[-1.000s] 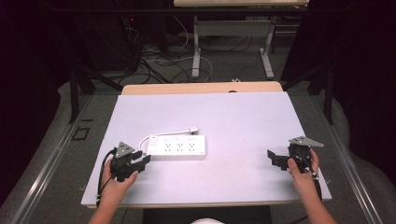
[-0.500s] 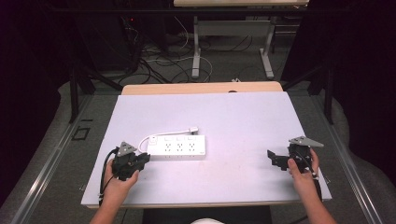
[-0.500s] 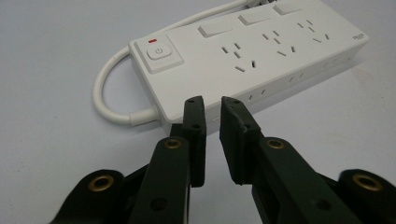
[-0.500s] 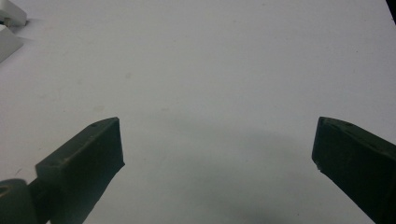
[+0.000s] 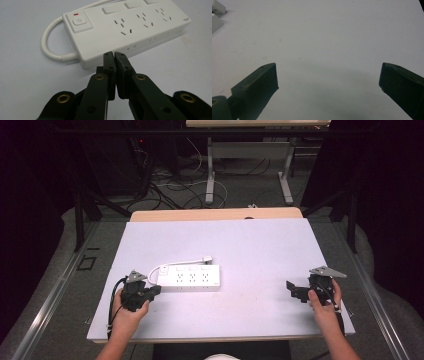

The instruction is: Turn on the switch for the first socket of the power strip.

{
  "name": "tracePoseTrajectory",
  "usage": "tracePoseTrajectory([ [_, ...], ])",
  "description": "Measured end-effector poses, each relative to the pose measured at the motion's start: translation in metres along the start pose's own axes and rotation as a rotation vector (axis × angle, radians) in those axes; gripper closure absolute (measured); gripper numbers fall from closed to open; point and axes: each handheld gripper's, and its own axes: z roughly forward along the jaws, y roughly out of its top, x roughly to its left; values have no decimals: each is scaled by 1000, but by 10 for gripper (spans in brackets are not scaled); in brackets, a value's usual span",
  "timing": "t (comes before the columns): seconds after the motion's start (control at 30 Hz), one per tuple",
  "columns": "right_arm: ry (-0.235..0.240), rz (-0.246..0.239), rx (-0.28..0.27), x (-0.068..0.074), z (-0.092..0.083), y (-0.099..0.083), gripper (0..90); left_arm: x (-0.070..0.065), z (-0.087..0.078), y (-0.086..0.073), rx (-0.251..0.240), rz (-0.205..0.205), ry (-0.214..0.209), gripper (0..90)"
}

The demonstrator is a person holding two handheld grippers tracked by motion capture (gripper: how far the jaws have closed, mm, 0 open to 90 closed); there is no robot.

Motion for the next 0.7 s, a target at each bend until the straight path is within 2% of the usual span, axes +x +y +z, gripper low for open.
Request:
tracePoseTrajectory([
  [0.23,1,2,2,-1,0,-1,18,2,-2,6,28,-61,-12,894],
  [0.37,2,6,2,-1,1,-1,18,3,-3,8,27,-96,1,894],
  [0.57,0,8,0,-1,2,-1,19,8,-3,13,25,-155,-11,896],
  [0.7,1,9,-1,-1,2,-1,19,10,-4,18,26,-176,-14,898],
])
